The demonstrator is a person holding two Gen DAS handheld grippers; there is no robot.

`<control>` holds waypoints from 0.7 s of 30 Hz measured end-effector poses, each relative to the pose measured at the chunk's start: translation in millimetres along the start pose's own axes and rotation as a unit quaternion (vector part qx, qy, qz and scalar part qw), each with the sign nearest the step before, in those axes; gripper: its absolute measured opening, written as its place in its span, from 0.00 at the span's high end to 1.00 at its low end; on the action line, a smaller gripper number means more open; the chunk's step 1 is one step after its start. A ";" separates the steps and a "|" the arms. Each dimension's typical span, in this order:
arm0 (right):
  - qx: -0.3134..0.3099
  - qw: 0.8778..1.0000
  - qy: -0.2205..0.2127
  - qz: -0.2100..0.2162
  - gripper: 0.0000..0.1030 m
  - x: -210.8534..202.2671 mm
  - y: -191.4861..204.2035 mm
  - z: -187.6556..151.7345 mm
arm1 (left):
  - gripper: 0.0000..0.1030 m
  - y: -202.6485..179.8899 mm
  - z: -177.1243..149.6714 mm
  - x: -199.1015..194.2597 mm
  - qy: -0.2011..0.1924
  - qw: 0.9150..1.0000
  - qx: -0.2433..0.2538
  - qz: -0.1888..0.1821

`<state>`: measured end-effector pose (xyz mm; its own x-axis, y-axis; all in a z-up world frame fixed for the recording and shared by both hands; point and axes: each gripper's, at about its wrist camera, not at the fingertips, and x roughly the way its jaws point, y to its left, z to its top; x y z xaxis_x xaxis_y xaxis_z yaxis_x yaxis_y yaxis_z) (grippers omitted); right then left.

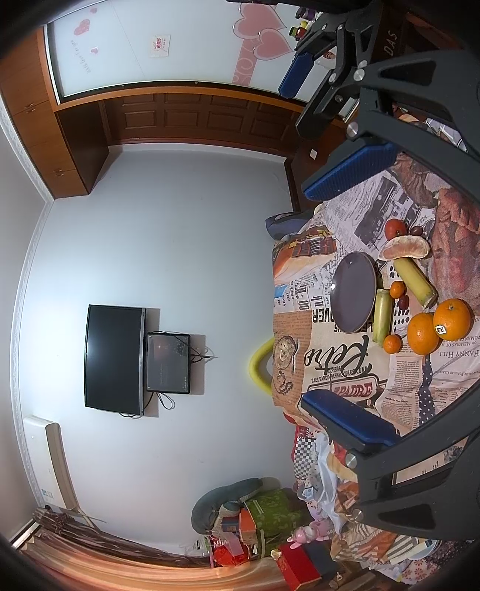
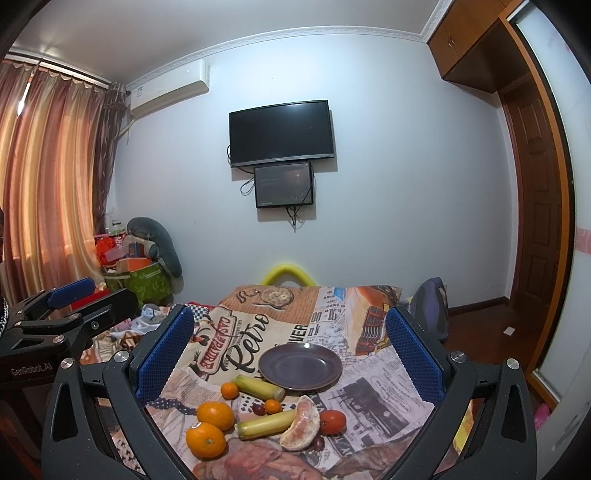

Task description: Organize fruits

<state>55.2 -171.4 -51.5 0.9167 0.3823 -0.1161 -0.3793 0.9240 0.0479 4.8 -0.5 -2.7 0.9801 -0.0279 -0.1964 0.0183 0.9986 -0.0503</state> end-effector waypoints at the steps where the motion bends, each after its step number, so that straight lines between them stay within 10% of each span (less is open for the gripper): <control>1: 0.000 1.000 0.000 0.000 0.00 0.2 -0.1 0.4 | 0.00 -0.1 0.1 0.2 0.000 1.000 0.000 0.000; 21: -0.003 0.998 0.065 0.002 0.00 31.3 -7.0 -20.6 | 0.00 16.7 -15.3 30.2 0.045 0.999 -0.021 0.006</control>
<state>84.0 -165.9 -75.9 0.8914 0.3820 -0.2440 -0.3835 0.9225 0.0436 31.7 14.6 -24.5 0.9586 -0.0211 -0.2841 -0.0040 0.9961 -0.0876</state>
